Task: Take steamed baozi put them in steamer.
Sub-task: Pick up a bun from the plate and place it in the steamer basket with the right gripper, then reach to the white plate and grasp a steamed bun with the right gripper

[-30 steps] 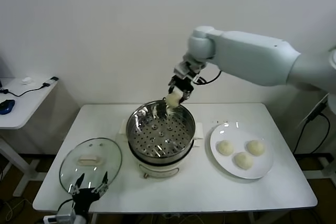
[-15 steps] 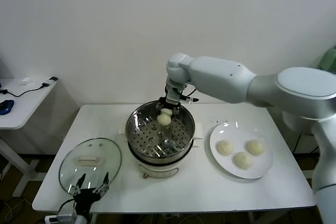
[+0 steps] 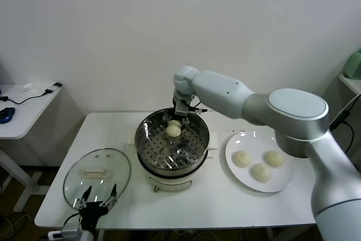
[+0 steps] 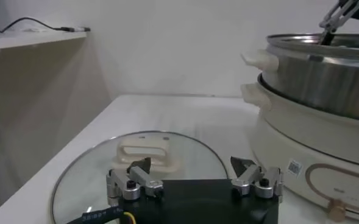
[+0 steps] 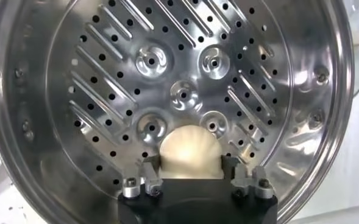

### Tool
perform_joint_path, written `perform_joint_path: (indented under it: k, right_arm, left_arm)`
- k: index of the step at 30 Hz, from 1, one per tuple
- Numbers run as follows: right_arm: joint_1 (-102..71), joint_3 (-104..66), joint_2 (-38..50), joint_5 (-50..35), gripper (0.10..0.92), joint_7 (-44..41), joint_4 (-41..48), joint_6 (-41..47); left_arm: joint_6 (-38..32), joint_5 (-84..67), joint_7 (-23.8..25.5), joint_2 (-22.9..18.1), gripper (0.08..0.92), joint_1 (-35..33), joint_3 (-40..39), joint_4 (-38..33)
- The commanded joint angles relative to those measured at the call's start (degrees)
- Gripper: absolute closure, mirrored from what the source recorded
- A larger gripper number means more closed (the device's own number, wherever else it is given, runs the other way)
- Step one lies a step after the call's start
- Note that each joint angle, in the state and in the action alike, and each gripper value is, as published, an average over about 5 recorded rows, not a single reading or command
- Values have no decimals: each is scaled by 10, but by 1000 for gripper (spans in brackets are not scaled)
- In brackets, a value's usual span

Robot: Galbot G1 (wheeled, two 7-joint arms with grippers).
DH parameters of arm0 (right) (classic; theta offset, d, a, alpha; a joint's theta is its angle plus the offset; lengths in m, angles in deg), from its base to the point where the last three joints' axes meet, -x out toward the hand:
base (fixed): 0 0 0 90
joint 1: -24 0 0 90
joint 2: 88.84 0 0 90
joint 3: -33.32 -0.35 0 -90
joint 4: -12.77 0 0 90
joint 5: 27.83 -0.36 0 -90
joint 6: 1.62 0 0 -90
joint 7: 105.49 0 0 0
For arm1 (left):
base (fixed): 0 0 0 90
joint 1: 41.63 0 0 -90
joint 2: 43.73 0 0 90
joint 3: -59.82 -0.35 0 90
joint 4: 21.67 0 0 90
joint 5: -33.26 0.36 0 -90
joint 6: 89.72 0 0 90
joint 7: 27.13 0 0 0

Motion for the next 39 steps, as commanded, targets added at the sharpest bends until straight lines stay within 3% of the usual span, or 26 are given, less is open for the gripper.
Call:
perform_joint_path:
  k: [1,5,8,11,14,20,25,39]
  right_arm:
    - [24,19,-5,-75,219,-7,7,-17]
    - [90,43,35,-168,204,-35,-41,0]
    - [161,91,84,-297,203,-66,-86,41]
    - [238,176,158,-444,202,-88,-149,138]
    - [306,259,254,-513,203,-85,-227,276]
    - [368,379,392,-505,203,-34,-352,470]
    - [308,390,455,-499,203,12,-415,555]
    - [-6,161,438,-432,203,82,-303,628]
  left_arm:
    - [1,0,0,-1,177,0,0,-2]
    - [2,1,1,-3,177,-1,-1,-5]
    - [2,2,2,-3,177,-3,-1,-9]
    - [1,3,2,-3,177,-5,0,-11]
    - [0,2,2,-1,177,-7,1,-11]
    - [-2,-2,2,4,177,-7,5,-11]
    - [-2,-4,2,4,177,-5,6,-11]
    - [-2,-3,2,3,177,-14,7,-10]
